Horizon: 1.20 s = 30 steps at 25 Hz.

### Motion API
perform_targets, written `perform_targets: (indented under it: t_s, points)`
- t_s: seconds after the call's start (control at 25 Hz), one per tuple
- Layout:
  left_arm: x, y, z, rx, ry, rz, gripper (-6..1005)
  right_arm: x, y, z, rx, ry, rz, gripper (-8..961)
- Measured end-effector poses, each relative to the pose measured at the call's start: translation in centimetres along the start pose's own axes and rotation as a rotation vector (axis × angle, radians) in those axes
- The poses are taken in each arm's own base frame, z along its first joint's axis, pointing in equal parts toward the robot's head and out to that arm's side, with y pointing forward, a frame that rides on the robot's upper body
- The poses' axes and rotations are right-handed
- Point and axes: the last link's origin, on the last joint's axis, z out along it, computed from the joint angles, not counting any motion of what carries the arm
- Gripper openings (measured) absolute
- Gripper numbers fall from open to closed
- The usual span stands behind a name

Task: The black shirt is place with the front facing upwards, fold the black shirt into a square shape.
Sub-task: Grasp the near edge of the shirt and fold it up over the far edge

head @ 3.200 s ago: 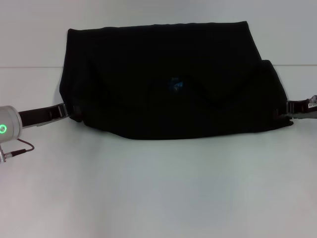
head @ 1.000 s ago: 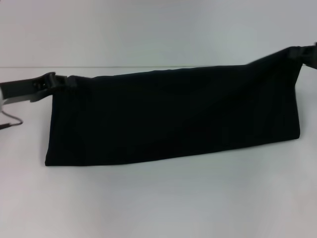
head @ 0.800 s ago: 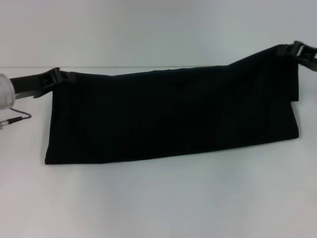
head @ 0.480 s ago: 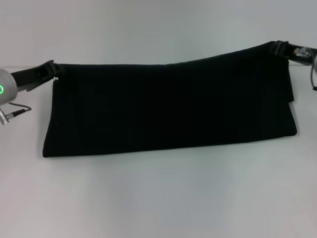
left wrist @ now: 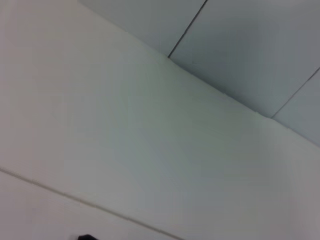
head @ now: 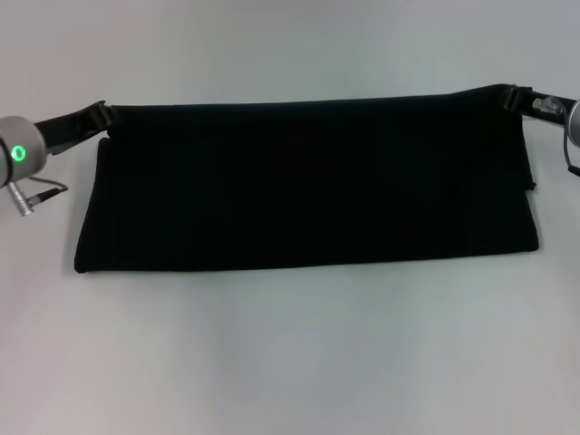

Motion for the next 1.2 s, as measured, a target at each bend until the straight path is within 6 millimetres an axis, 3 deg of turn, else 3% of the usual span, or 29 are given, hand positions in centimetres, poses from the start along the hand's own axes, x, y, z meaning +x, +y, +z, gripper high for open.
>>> perform_targets:
  t_s: [0.32,0.84,1.0,1.2]
  points:
    - [0.2,1.0,0.8,0.02,0.018,0.02,116,-1.4,1.6,0.6,-0.006,-0.028,-0.038,163]
    - [0.2,1.7,1.6,0.04,0.016,0.056,189,-1.4,1.4,1.0,0.045,-0.039,-0.085,178]
    - [0.1,1.4,2.4,0.081,0.019,0.018,211,-3.0,1.1,0.8,0.058,-0.06,-0.14,183]
    - [0.5,0.7,1.9,0.102,0.052,-0.026,239,-5.9,-0.1,0.0,0.039,-0.075,-0.144,217]
